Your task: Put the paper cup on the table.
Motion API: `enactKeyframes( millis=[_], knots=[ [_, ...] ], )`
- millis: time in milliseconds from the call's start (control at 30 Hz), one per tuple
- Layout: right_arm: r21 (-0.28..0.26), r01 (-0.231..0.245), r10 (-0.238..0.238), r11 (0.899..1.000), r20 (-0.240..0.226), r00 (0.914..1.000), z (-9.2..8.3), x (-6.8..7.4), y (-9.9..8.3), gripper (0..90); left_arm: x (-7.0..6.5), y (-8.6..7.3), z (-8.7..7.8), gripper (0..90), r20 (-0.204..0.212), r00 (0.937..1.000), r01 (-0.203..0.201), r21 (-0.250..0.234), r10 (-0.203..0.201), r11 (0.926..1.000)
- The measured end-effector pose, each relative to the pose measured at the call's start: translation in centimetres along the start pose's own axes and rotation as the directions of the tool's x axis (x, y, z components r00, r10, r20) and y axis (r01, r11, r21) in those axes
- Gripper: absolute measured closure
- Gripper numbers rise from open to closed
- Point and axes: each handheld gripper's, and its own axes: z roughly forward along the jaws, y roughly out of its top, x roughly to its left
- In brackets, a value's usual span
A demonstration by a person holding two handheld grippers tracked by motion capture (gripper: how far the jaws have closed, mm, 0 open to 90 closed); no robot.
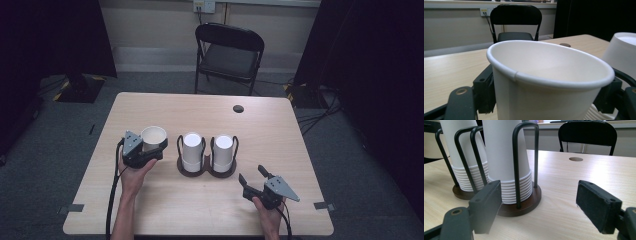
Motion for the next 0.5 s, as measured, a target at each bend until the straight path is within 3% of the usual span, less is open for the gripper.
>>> enactKeyframes(
  millis=[167,233,333,500],
  knots=[
    [0.002,-0.003,0.003,1.000,0.003,1.0000,0.0,0.0,0.0,21.2,1.1,-0.9,1.4,22.6,-0.022,0.9993,0.030,0.010,-0.030,0.9995],
    [0.001,-0.007,0.007,1.000,0.005,1.0000,0.1,-0.1,0.0,21.2,1.4,-1.2,1.8,22.5,-0.037,0.9990,0.024,0.016,-0.024,0.9996],
    [0.002,-0.007,0.007,1.000,0.006,1.0000,0.1,-0.1,0.0,21.2,2.0,-1.5,2.2,22.3,-0.037,0.9986,0.038,0.025,-0.037,0.9990],
    [0.010,0.010,-0.010,1.000,0.000,0.9999,0.1,0.1,0.0,22.4,2.2,-1.9,2.7,21.8,-0.030,0.9992,0.028,0.040,-0.027,0.9988]
  ],
)
